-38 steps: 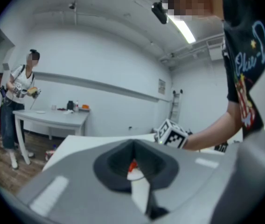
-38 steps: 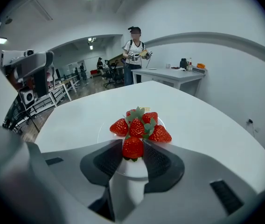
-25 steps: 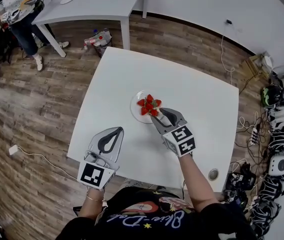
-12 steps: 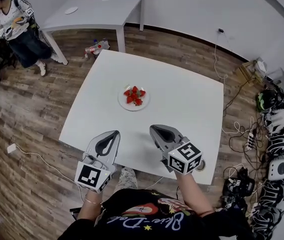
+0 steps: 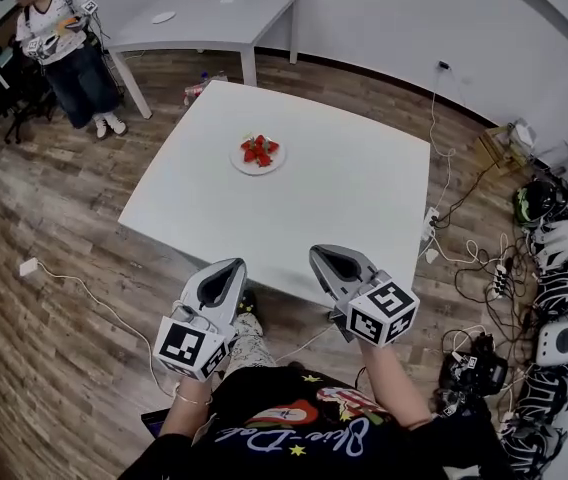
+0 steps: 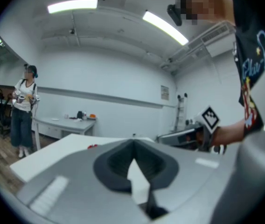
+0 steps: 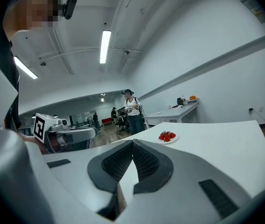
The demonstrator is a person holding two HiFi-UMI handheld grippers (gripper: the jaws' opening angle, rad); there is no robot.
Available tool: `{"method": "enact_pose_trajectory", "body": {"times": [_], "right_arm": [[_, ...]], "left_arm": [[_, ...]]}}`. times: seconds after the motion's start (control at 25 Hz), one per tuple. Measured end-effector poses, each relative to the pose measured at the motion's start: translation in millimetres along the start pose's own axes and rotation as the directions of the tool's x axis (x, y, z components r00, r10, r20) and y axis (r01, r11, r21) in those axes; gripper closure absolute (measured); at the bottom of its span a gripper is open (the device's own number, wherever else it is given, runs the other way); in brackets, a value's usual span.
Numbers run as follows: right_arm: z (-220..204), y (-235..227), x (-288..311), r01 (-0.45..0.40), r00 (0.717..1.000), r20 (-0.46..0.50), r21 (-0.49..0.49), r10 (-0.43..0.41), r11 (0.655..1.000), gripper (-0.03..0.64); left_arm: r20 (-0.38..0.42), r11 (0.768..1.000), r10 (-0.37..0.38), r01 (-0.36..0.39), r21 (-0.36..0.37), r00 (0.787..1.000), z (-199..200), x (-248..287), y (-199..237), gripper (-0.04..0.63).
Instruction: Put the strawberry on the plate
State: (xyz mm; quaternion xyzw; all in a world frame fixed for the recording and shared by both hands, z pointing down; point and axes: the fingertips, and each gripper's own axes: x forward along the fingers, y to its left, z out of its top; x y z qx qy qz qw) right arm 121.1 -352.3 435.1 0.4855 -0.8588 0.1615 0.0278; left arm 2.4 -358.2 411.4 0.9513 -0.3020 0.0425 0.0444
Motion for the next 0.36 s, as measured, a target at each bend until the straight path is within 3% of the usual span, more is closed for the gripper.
{"method": "enact_pose_trajectory", "body": {"times": [0.36], "right_arm": [[-5,29,-53,0.009,0.999,0.032,-0.006,-0.008,1.000,0.598]], "left_arm": [[-0.004,1.000,0.015,-0.015,0.028,1.000,3,-39,-47,0.597]]}}
